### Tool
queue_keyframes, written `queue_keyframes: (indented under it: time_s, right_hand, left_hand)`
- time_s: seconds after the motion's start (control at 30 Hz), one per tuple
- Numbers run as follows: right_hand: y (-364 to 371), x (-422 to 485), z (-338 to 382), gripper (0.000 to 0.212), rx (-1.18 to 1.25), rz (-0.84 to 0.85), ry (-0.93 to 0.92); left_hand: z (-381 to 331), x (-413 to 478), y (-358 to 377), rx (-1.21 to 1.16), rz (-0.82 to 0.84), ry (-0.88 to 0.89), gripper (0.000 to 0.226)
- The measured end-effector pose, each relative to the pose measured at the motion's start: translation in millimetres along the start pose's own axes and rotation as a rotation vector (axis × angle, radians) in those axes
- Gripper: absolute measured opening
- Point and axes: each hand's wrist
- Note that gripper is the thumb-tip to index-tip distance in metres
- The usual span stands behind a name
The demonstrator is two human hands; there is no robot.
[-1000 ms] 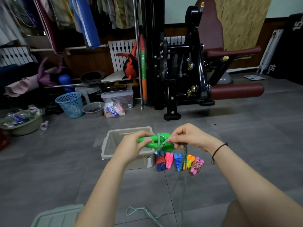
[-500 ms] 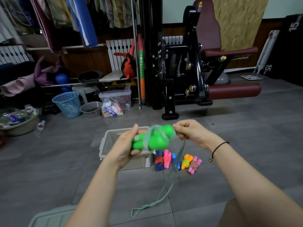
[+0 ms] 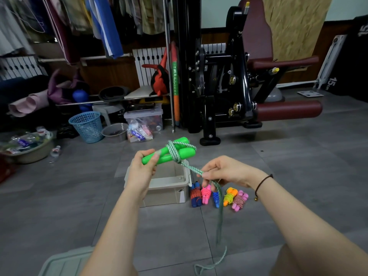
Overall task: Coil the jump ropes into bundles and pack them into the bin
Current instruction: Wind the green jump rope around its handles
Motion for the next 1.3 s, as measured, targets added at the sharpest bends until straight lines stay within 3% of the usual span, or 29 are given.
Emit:
queue_keyframes:
  time_s: [0.17, 0.3, 0.43, 0.6, 0.67, 0.77, 0.9, 0.97, 1.07, 1.17, 1.3]
  right_hand:
    - [7.0, -1.2, 8.0, 0.025, 0.015, 0.068, -0.019]
    - [2.9, 0.5, 7.4, 0.014, 0.003, -0.102, -0.091]
    - [3.9, 3.9, 4.9, 0.021, -0.044, -0.259, -0.132]
    - [4.8, 12.9, -0.7, 0.023, -0.065, -0.414, -0.145]
    - [1.7, 14.2, -3.4, 0.024, -0.036, -0.471, -0.141]
    - [-0.2, 10.9, -3.1, 0.027, -0.016, -0.446, -0.149]
    - [-1.5, 8.1, 0.7, 0.042, 0.068, -0.414, -0.185]
    - [-0.5, 12.7, -2.1, 0.042, 0.135, -0.426, -0.173]
    - [-1.8, 15.5, -12.9, 0.034, 0.178, -0.418, -0.140]
    - [-3.5, 12.0, -24.3, 0.026, 0.096, -0.341, -0.094]
    - [9.5, 9.8, -31.2, 0.024, -0.057, -0.216, -0.057]
  left_hand:
    - [-2.7, -0.6, -7.2, 0.581, 0.002, 0.224, 0.009]
    - [-6.0, -7.8, -0.5, 0.648, 0.270, 0.287, 0.016]
    - [-6.9, -10.0, 7.4, 0.672, 0.498, 0.295, 0.024]
    - [-9.0, -19.4, 21.5, 0.646, 0.651, 0.320, 0.017]
    - [-13.2, -22.1, 24.5, 0.565, 0.699, 0.273, 0.014]
    - [-19.3, -26.5, 24.9, 0.245, 0.780, 0.085, 0.017]
    - [-18.2, -24.0, 20.9, -0.196, 0.703, -0.042, 0.015]
    - [-16.7, -22.1, 20.1, -0.387, 0.652, -0.071, 0.037]
    - [-17.3, -19.3, 21.2, -0.571, 0.422, -0.110, 0.054]
    - [-15.5, -11.0, 17.3, -0.666, 0.159, -0.120, 0.030]
    - [-10.9, -3.1, 9.2, -0.559, -0.030, -0.094, 0.008]
Point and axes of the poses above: each hand's wrist, its own x-axis towards the middle knuckle, its own y-axis out of the palm, z = x × y, and after that the axes turned 2 degrees about -z, right-handed
